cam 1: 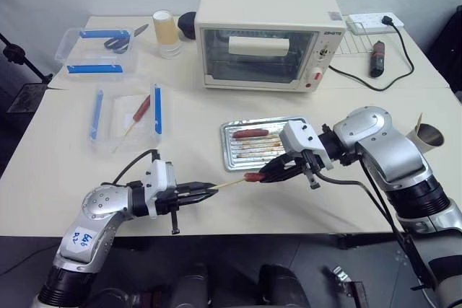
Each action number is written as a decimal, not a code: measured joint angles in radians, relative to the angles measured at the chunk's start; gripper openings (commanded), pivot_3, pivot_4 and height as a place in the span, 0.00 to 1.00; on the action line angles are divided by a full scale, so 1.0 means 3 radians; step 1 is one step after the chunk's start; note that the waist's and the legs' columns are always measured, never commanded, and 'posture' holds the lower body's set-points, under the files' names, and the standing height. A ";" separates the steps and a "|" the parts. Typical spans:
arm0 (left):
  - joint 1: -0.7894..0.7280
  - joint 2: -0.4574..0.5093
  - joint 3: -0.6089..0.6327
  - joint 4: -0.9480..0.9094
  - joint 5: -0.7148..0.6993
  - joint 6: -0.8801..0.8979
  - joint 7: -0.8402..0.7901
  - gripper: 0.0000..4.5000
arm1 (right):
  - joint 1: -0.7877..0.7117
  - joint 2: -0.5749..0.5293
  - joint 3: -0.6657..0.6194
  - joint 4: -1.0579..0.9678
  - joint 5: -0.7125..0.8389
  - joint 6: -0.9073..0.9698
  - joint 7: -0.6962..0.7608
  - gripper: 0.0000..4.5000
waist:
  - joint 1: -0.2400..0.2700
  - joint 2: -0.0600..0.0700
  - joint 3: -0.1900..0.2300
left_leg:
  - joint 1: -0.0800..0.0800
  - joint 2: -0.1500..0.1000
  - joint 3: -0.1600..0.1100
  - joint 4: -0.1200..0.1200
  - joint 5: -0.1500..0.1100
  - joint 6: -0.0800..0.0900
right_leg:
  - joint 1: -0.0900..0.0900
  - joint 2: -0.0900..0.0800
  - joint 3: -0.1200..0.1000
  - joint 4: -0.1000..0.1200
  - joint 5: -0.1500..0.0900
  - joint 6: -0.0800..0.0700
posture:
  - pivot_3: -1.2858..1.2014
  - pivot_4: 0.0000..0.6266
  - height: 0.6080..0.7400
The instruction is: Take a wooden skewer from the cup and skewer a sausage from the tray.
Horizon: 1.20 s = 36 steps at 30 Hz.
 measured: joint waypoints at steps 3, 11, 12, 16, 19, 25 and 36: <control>0.0000 0.0001 0.0000 0.0000 0.0000 0.0004 -0.0013 0.00 | 0.0000 -0.0002 0.0014 0.0000 0.0000 0.0001 0.0000 0.11 | 0.0001 0.0000 0.0000 | 0.0000 0.0000 0.0000 0.0000 0.0000 0.0000 | 0.0000 0.0000 0.0000 0.0000 0.0000 0.0000 | 0.52 0.24 1.00; -0.0074 -0.0012 -0.0053 0.0023 0.0011 0.0022 -0.0031 0.00 | 0.0000 -0.0051 0.0059 -0.0005 -0.0001 0.0011 0.0000 0.11 | 0.0006 0.0000 0.0000 | 0.0000 -0.0001 0.0000 0.0001 0.0000 0.0000 | 0.0000 0.0000 0.0000 0.0000 0.0000 0.0000 | 0.52 0.24 1.00; -0.0111 -0.0018 -0.0075 0.0037 0.0017 0.0031 -0.0034 0.00 | 0.0000 -0.0056 0.0059 -0.0005 -0.0002 0.0020 0.0000 0.11 | 0.0006 0.0000 0.0000 | 0.0000 -0.0001 0.0000 0.0001 0.0000 0.0000 | 0.0000 0.0000 0.0000 0.0000 0.0000 0.0000 | 0.52 0.24 1.00; -0.0220 -0.0033 -0.0153 0.0139 0.0057 0.0036 -0.0061 0.00 | -0.0003 -0.0081 0.0076 -0.0005 -0.0044 0.0062 -0.0003 0.11 | 0.0002 0.0000 0.0000 | 0.0000 -0.0001 0.0001 0.0001 0.0000 0.0000 | 0.0000 0.0000 -0.0001 0.0000 0.0000 0.0000 | 0.52 0.24 1.00; -0.0327 -0.0063 -0.0240 0.0199 0.0127 0.0040 -0.0062 0.00 | -0.0021 -0.0090 0.0108 -0.0004 -0.0078 0.0075 -0.0003 0.11 | 0.0004 0.0000 0.0000 | 0.0000 -0.0001 0.0003 0.0001 0.0000 0.0000 | 0.0000 0.0000 -0.0001 0.0001 0.0000 0.0000 | 0.52 0.24 1.00; -0.0474 -0.0129 -0.0364 0.0262 0.0243 0.0085 -0.0045 0.00 | -0.0027 -0.0091 0.0124 -0.0004 -0.0145 0.0098 0.0000 0.11 | 0.0003 0.0000 0.0000 | -0.0001 -0.0001 0.0003 0.0001 0.0000 0.0000 | 0.0000 0.0000 -0.0001 0.0001 0.0000 0.0000 | 0.52 0.24 1.00; -0.0835 -0.0315 -0.0555 0.0406 0.0386 0.0299 -0.0015 0.00 | -0.0122 -0.0133 0.0140 -0.0004 -0.0277 0.0167 -0.0006 0.11 | 0.0010 0.0000 0.0000 | -0.0002 -0.0002 0.0003 0.0003 0.0000 0.0000 | 0.0000 0.0000 -0.0002 0.0001 0.0000 0.0000 | 0.52 0.24 1.00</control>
